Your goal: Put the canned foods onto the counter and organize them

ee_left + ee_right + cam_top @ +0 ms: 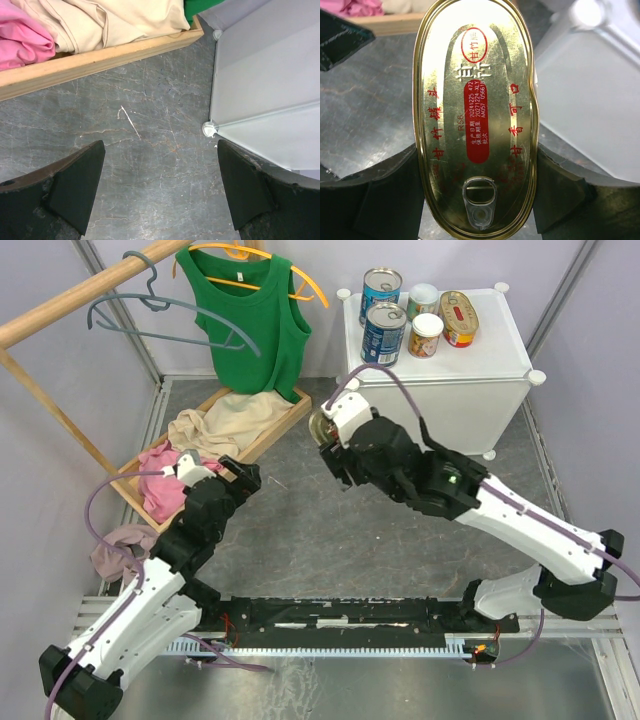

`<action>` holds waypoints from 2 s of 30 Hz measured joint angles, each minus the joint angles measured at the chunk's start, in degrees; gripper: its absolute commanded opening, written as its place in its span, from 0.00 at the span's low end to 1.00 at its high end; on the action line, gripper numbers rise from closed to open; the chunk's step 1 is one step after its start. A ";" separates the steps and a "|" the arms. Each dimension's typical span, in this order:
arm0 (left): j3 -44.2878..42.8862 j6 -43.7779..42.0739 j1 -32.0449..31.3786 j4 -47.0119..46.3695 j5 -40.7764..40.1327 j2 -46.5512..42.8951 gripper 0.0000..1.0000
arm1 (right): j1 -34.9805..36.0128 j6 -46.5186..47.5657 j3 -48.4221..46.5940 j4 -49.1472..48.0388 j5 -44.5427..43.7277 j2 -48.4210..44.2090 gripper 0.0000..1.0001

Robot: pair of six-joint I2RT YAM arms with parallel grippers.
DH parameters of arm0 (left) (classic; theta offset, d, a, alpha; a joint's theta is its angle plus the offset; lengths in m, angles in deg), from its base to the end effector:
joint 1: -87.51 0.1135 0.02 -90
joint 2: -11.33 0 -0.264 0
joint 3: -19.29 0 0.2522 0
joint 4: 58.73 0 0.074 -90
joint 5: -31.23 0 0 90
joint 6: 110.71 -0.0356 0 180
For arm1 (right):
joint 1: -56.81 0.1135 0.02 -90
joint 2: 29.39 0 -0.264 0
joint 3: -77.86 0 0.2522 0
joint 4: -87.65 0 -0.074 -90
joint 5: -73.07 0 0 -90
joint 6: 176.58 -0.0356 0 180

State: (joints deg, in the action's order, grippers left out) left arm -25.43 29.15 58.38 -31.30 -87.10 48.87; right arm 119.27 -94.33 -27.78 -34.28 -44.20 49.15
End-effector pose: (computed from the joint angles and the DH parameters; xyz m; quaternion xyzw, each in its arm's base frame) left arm 0.1477 -0.0630 0.2694 -0.2808 0.7573 -0.1977 0.5555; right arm 0.1451 0.2431 0.4328 -0.2855 0.8045 0.1075 0.5097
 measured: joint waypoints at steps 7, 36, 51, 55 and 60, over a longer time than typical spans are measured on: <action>-0.98 -0.02 0.00 -0.42 0.46 1.95 0.99 | -5.97 2.56 -7.34 3.54 -4.48 -1.73 0.01; -9.42 -3.06 0.02 -1.29 1.95 12.66 0.99 | -56.85 5.88 -45.57 11.96 8.11 26.36 0.01; -14.25 -3.91 0.13 -2.03 2.25 19.02 1.00 | -68.41 3.91 -47.82 8.92 15.13 34.53 0.01; -14.25 -3.91 0.13 -2.89 3.23 20.09 1.00 | -69.66 3.39 -46.27 6.64 17.09 35.12 0.01; -14.25 -3.91 0.13 -3.85 3.45 20.50 1.00 | -69.40 3.30 -48.46 5.33 20.00 38.14 0.01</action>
State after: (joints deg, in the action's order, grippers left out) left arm -39.68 25.24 58.51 -35.15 -83.65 69.37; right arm 49.87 -91.03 -76.23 -28.94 -24.20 87.29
